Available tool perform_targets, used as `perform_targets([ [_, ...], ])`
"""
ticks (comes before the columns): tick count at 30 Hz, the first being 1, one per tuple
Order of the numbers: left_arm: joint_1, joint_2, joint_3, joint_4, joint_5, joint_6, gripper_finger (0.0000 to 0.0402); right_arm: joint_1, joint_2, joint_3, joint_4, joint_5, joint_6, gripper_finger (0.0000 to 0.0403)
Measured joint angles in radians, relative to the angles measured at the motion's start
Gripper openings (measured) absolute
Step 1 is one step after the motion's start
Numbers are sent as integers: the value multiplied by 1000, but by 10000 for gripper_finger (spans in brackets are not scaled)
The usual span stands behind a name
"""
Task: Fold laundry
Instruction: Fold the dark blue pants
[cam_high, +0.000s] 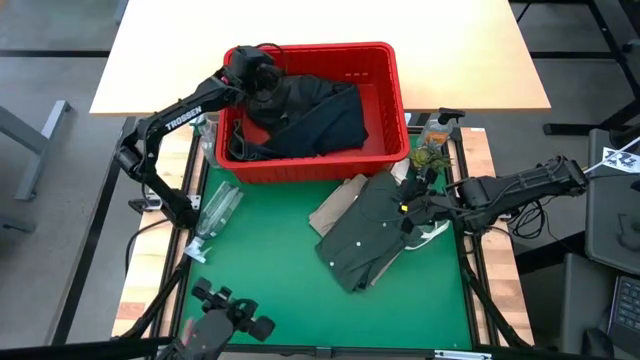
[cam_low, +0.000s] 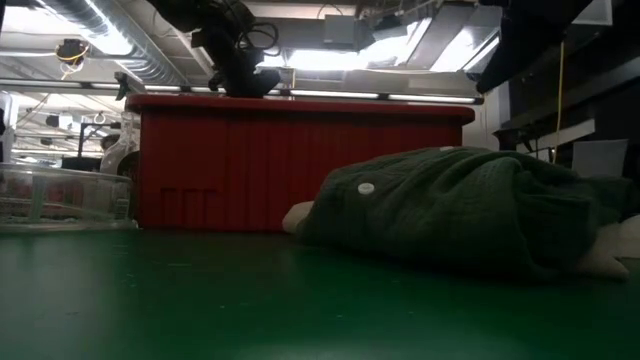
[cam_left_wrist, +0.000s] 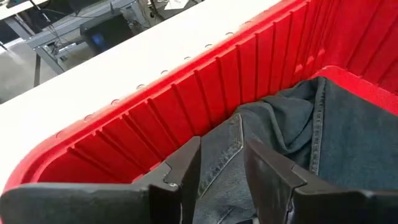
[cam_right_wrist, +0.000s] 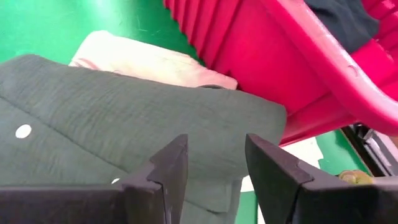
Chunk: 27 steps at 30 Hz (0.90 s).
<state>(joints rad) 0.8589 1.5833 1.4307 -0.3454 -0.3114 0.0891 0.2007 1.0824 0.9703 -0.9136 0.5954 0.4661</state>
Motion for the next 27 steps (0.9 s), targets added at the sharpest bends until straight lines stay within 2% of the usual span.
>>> perform_targets([
  [27,-5,0,0,1,-2,-5,117,1,0,0,0,-12,0,160],
])
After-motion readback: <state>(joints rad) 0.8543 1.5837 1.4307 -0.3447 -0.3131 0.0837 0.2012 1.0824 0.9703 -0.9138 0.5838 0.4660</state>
